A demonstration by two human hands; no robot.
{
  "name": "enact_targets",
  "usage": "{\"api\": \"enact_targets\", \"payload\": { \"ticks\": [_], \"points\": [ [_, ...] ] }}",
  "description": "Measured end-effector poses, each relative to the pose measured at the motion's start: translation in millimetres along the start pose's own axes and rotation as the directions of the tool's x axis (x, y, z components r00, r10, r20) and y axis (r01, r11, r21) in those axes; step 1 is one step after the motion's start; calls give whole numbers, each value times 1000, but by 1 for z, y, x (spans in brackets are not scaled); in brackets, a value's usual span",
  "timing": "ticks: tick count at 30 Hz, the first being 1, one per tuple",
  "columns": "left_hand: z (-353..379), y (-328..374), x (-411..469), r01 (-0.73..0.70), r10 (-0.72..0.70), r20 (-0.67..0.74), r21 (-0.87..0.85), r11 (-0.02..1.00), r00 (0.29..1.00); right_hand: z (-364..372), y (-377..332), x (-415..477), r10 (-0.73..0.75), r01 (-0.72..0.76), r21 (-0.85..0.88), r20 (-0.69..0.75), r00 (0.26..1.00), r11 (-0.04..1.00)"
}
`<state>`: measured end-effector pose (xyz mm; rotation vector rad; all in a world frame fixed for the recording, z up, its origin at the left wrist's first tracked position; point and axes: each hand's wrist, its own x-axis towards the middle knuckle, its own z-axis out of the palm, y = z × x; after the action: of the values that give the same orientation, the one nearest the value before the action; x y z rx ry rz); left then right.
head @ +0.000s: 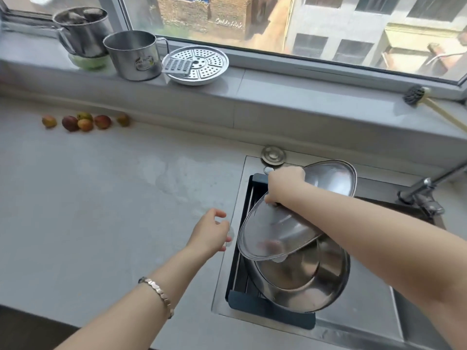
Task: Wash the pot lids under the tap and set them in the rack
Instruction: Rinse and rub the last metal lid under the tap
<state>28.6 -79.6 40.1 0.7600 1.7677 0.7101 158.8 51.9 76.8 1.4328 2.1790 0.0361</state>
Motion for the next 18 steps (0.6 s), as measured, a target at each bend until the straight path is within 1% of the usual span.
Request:
{"api": "enact_targets", "payload": {
  "ticks": [5,10,12,16,18],
  "points": [
    [0,-1,10,19,-19,11,-18,1000,1000,10,-6,18,46,-45,-9,76,996,999],
    [5,2,21,27,-27,11,-22,999,1000,15,0,18,34,-34,-2,121,992,999],
    [8,5,25,28,-28,14,-16,999,1000,22,2,15,29,-27,-18,126,992,999],
    [13,12,27,22,-23,21,7,1000,1000,33,12,12,49,-56,75,96,994,996],
    [14,14,28,23,-23,27,21,1000,999,36,14,11,51,-57,77,86,995,995]
  ]
}}
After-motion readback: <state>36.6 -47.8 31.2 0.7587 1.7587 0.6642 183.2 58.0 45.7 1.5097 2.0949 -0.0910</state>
